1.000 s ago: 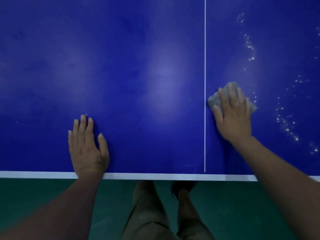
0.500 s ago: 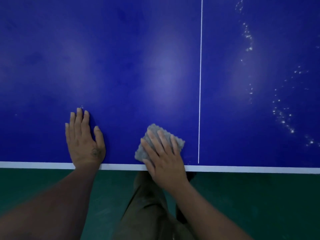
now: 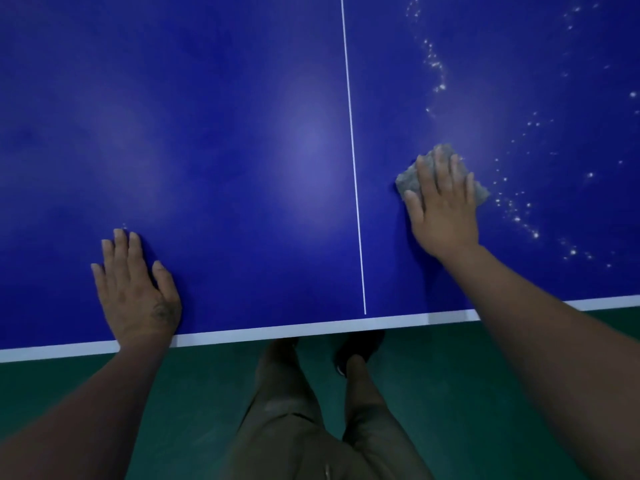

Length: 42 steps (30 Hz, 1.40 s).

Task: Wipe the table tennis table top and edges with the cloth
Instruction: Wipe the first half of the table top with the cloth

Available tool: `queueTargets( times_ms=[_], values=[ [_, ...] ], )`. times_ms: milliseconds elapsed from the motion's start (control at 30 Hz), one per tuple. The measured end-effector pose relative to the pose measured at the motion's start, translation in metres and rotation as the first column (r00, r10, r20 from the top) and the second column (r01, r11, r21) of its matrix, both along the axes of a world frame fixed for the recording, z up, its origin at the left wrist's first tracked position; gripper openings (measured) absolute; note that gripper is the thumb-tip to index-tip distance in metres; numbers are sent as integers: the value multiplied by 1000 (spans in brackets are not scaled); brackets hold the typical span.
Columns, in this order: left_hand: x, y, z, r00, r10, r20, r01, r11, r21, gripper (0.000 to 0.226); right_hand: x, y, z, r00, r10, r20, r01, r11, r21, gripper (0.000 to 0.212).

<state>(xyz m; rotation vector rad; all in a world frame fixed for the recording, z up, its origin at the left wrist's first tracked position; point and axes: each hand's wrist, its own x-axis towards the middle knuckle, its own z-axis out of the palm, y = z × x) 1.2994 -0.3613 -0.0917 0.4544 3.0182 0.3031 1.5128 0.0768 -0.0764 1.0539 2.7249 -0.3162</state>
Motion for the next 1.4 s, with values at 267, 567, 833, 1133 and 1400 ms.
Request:
queueTargets(
  times_ms=[267, 567, 833, 1133, 1400],
  values=[
    [43, 75, 10, 999, 49, 4, -48, 961, 271, 60, 75, -140, -9, 993, 89, -77, -90, 996, -4, 69],
    [175, 233, 0, 936, -345, 73, 329, 928, 177, 68, 103, -43, -9, 971, 215, -103, -212, 976, 39, 63],
    [188, 243, -16, 952, -306, 4, 306, 952, -25, 72, 24, 60, -12, 998, 7, -59, -10, 999, -45, 67],
    [189, 246, -11, 955, -295, -18, 293, 955, -53, 70, 143, -54, -16, 978, 128, -167, -126, 992, 25, 73],
    [189, 246, -12, 958, -285, -42, 283, 958, -42, 69, 152, 36, -20, 884, 413, -217, -419, 908, 21, 73]
  ],
)
